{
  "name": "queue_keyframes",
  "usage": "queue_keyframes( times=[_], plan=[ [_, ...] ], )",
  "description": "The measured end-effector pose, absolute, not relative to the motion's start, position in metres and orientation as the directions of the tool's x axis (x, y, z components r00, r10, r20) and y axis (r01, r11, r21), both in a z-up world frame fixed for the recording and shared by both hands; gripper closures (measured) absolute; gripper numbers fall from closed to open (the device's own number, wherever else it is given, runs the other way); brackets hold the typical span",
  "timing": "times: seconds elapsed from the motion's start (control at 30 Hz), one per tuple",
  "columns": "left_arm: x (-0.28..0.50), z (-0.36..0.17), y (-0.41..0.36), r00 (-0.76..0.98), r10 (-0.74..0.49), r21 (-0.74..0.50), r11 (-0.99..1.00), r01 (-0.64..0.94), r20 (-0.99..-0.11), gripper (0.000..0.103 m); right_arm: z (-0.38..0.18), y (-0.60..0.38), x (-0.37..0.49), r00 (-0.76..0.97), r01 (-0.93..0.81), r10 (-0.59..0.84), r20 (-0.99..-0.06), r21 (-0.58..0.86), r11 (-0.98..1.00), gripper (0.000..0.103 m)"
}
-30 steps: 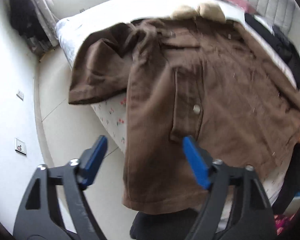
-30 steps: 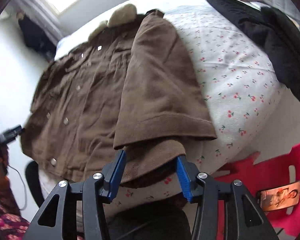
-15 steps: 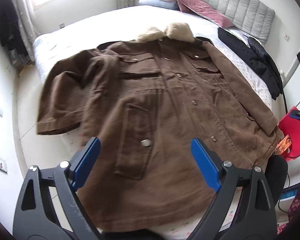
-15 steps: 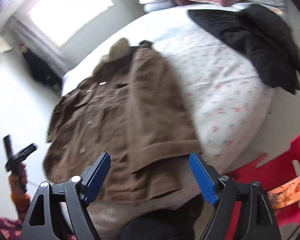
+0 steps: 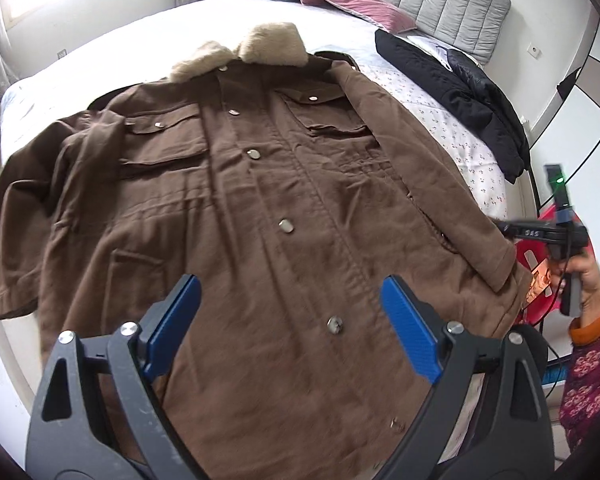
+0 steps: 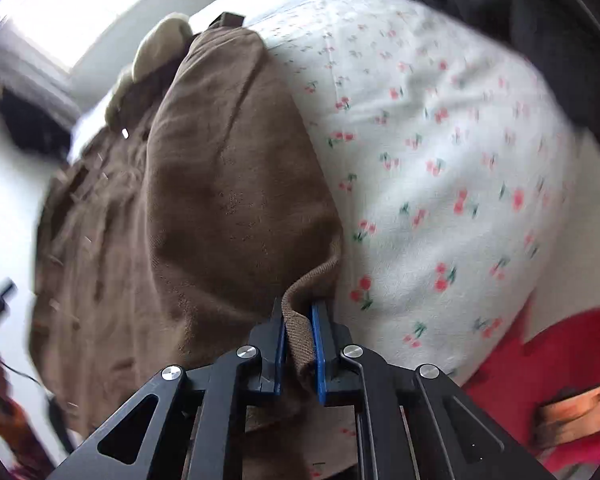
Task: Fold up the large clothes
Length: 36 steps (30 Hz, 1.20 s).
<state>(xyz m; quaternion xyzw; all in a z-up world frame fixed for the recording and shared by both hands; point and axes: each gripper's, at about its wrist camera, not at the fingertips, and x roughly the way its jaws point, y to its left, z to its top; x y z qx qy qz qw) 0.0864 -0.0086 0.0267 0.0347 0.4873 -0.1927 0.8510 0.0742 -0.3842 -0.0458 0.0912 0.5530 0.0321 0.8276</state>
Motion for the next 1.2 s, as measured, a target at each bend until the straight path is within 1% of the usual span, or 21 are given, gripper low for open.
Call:
queue_keyframes(
  times=[0.1,0.2,0.27,0.33,0.37,0.43,0.47,0.53,0.6,0.63,0.7,0.73,0.77,0.8,0.87,0.93,1.0,1.07,1.13,1.2],
  plan=[
    [0.095,0.02,-0.018,0.434,-0.298,-0.132,0.919,0.372,-0.85,0.011,0.0,-0.389,0.086,0.467,0.05,-0.015,-0.884,0.009,0.999,0.096],
    [0.101,0.014,-0.021,0.424,-0.304,-0.138,0.915,0.378,-0.853,0.011,0.053,-0.407,0.106,0.543,0.134,-0.236,-0.806,-0.194,0.972,0.096],
    [0.106,0.009,-0.021,0.42,-0.302,-0.141,0.918,0.372,-0.856,0.011,0.079,-0.415,0.123,0.561,0.202,-0.416,-0.716,-0.369,0.907,0.096],
    [0.111,0.005,-0.019,0.417,-0.298,-0.145,0.922,0.36,-0.859,0.011,0.098,-0.424,0.143,0.55,0.284,-0.585,-0.596,-0.525,0.802,0.096],
    [0.113,0.003,-0.017,0.416,-0.297,-0.148,0.923,0.354,-0.859,0.011,0.105,-0.431,0.153,0.535,0.327,-0.666,-0.52,-0.599,0.731,0.096],
    [0.118,0.0,-0.013,0.414,-0.298,-0.156,0.926,0.342,-0.86,0.011,0.11,-0.446,0.179,0.484,0.398,-0.785,-0.386,-0.702,0.591,0.096],
    [0.12,-0.002,-0.01,0.413,-0.296,-0.159,0.929,0.335,-0.861,0.011,0.108,-0.455,0.194,0.445,0.427,-0.829,-0.339,-0.733,0.529,0.096],
    [0.124,-0.003,-0.005,0.416,-0.29,-0.16,0.934,0.32,-0.862,0.011,0.096,-0.475,0.222,0.37,0.456,-0.881,-0.294,-0.769,0.448,0.096],
    [0.127,-0.003,0.004,0.422,-0.281,-0.16,0.94,0.301,-0.862,0.011,0.076,-0.492,0.247,0.307,0.452,-0.907,-0.289,-0.794,0.407,0.096],
    [0.127,-0.002,0.009,0.426,-0.275,-0.157,0.943,0.293,-0.862,0.011,0.064,-0.498,0.256,0.276,0.449,-0.92,-0.279,-0.809,0.38,0.094],
    [0.127,0.002,0.023,0.439,-0.26,-0.143,0.949,0.281,-0.86,0.011,0.047,-0.514,0.261,0.22,0.464,-0.94,-0.259,-0.82,0.334,0.073],
    [0.127,0.004,0.033,0.452,-0.246,-0.13,0.953,0.272,-0.857,0.011,0.043,-0.52,0.261,0.194,0.487,-0.948,-0.253,-0.814,0.317,0.069],
    [0.127,0.007,0.045,0.467,-0.228,-0.115,0.959,0.258,-0.855,0.011,0.044,-0.521,0.259,0.191,0.506,-0.944,-0.27,-0.797,0.33,0.061],
    [0.128,0.009,0.056,0.479,-0.207,-0.1,0.966,0.239,-0.853,0.011,0.046,-0.522,0.256,0.206,0.53,-0.928,-0.31,-0.762,0.372,0.05],
    [0.132,0.011,0.084,0.499,-0.158,-0.072,0.98,0.188,-0.852,0.011,0.052,-0.521,0.25,0.256,0.55,-0.888,-0.382,-0.698,0.459,0.039],
    [0.137,0.012,0.111,0.505,-0.114,-0.056,0.99,0.13,-0.856,0.011,0.061,-0.513,0.241,0.32,0.555,-0.822,-0.471,-0.61,0.565,0.038],
    [0.14,0.013,0.141,0.506,-0.075,-0.05,0.997,0.063,-0.859,0.011,0.071,-0.501,0.236,0.386,0.535,-0.711,-0.588,-0.485,0.692,0.033],
    [0.142,0.017,0.178,0.517,-0.028,-0.044,0.999,-0.02,-0.856,0.011,0.081,-0.488,0.226,0.452,0.492,-0.567,-0.689,-0.338,0.802,0.032],
    [0.143,0.019,0.205,0.521,0.003,-0.044,0.996,-0.079,-0.854,0.011,0.083,-0.469,0.219,0.492,0.44,-0.437,-0.754,-0.218,0.871,0.031],
    [0.144,0.018,0.233,0.519,0.04,-0.035,0.99,-0.135,-0.854,0.011,0.087,-0.448,0.213,0.521,0.392,-0.346,-0.78,-0.141,0.909,0.031]
  ],
)
